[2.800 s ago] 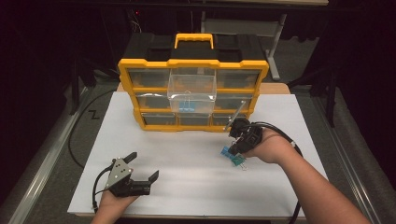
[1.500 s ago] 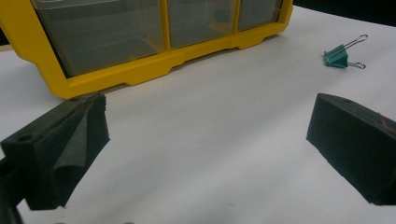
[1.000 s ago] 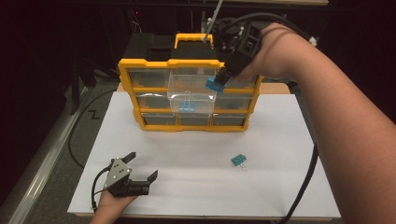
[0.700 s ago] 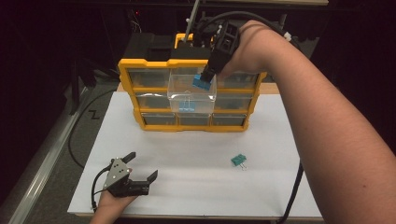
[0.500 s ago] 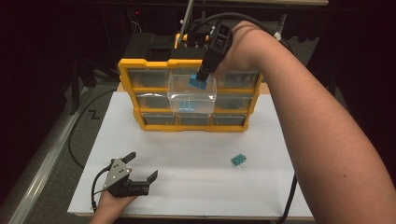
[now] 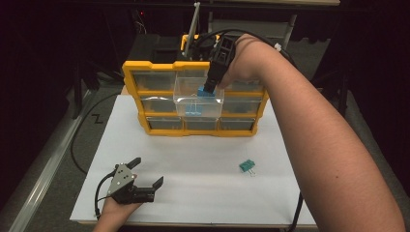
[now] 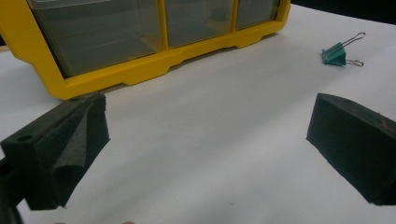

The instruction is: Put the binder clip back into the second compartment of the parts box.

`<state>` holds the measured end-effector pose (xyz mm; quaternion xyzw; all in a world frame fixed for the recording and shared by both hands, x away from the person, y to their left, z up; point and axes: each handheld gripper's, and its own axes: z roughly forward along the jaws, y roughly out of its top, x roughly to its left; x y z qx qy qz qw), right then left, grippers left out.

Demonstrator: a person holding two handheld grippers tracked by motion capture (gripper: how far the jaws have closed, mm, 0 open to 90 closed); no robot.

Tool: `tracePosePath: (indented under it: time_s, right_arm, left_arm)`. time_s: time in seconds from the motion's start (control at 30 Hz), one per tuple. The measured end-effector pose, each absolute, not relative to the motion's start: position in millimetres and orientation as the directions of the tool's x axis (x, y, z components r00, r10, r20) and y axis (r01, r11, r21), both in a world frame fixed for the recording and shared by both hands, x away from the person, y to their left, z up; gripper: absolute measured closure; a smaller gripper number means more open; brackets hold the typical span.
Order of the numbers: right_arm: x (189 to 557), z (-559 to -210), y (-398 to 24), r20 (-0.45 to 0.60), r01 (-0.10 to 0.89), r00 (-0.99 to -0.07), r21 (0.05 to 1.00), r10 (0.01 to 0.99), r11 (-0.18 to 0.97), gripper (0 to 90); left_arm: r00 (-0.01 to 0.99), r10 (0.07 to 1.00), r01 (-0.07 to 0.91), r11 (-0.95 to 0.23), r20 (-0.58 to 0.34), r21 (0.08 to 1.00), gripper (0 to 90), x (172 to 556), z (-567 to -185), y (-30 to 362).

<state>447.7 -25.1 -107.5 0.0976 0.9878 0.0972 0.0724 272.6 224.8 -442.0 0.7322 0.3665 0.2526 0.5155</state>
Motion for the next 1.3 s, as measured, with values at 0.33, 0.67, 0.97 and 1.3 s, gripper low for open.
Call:
tracePosePath:
  time_s: [0.33,0.67,0.97,1.3]
  right_arm:
    - [415,-80,-61,-0.155,0.213,-0.952,0.281,0.263,0.936,40.8]
    - [403,-108,-102,-0.147,0.252,-0.945,0.248,0.293,0.935,36.8]
    - [398,-154,-128,-0.113,0.28,-0.943,0.245,0.314,0.928,31.5]
    - [397,-209,-146,-0.111,0.312,-0.933,0.226,0.342,0.923,19.4]
  left_arm:
    - [0.608,0.794,0.281,-0.207,-0.007,0.937,0.2,273,-442,223]
    - [0.6,0.8,0.287,-0.209,-0.005,0.935,0.2,274,-443,222]
    - [0.593,0.805,0.292,-0.2,-0.013,0.935,0.2,274,-443,222]
    - [0.594,0.804,0.283,-0.206,-0.003,0.937,0.2,274,-443,223]
